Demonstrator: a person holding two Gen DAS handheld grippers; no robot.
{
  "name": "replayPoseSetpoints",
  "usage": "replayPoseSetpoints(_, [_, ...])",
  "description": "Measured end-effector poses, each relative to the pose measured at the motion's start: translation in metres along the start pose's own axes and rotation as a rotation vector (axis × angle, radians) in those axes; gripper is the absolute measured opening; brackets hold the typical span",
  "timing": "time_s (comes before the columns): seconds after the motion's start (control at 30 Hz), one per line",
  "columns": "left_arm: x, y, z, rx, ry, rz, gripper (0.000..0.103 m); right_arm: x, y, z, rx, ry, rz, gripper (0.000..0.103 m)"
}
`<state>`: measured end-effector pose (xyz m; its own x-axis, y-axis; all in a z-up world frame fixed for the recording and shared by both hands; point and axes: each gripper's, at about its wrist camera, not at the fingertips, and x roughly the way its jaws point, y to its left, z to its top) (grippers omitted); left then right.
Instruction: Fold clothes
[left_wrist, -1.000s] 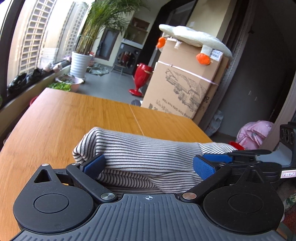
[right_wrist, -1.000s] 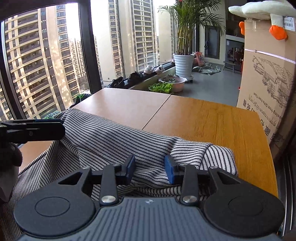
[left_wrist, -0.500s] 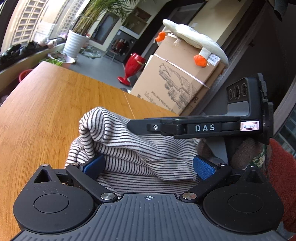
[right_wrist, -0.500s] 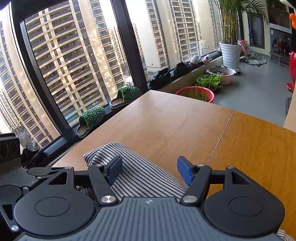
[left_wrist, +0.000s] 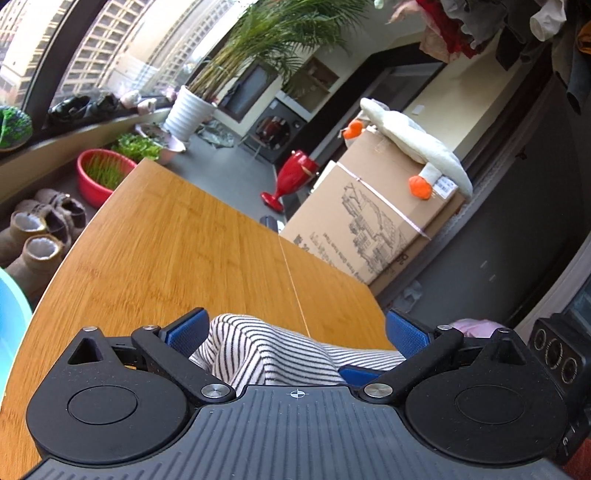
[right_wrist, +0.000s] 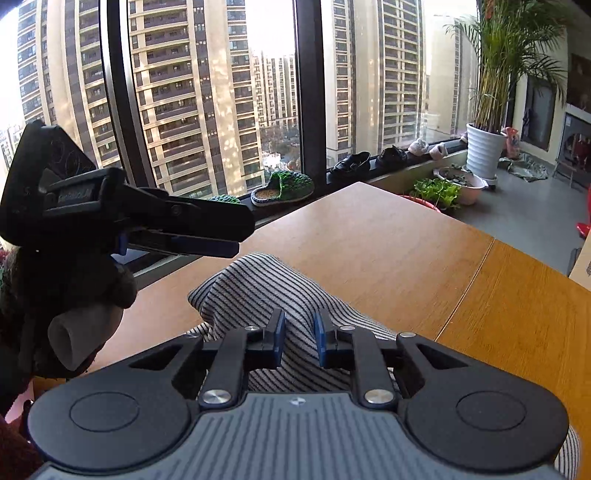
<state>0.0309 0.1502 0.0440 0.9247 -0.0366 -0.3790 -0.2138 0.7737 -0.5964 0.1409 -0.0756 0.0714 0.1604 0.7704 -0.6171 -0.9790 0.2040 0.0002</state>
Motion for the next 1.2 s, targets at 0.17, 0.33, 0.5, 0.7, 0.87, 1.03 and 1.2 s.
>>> replayPoseSetpoints(0.17, [0.005,-0.016,-0.023,0.147,0.067,0.171,0.099,-0.009,0.028,-0.039,0.003,0.002,-0.034,0.018])
replayPoseSetpoints(0.33, [0.011,-0.019,-0.03,0.164,0.1,0.217,0.082,-0.066,-0.008,-0.035,0.126,-0.143,-0.145,0.02])
replayPoseSetpoints(0.5, [0.034,-0.031,-0.03,0.188,0.105,0.188,0.081,-0.069,-0.085,-0.055,0.345,-0.08,-0.285,0.021])
replayPoseSetpoints(0.7, [0.05,-0.051,-0.02,0.21,0.067,0.191,0.083,-0.067,-0.109,-0.084,0.374,-0.06,-0.35,0.021])
replayPoseSetpoints(0.87, [0.012,-0.088,-0.001,0.326,-0.107,0.125,0.085,-0.067,-0.105,-0.086,0.356,-0.052,-0.344,0.023])
replayPoseSetpoints(1.03, [0.057,-0.079,-0.016,0.338,0.052,0.129,0.077,-0.058,-0.102,-0.078,0.294,-0.036,-0.349,0.036])
replayPoseSetpoints(1.2, [0.065,-0.066,-0.026,0.343,0.059,0.155,0.078,-0.064,-0.098,-0.066,0.26,-0.027,-0.326,0.038])
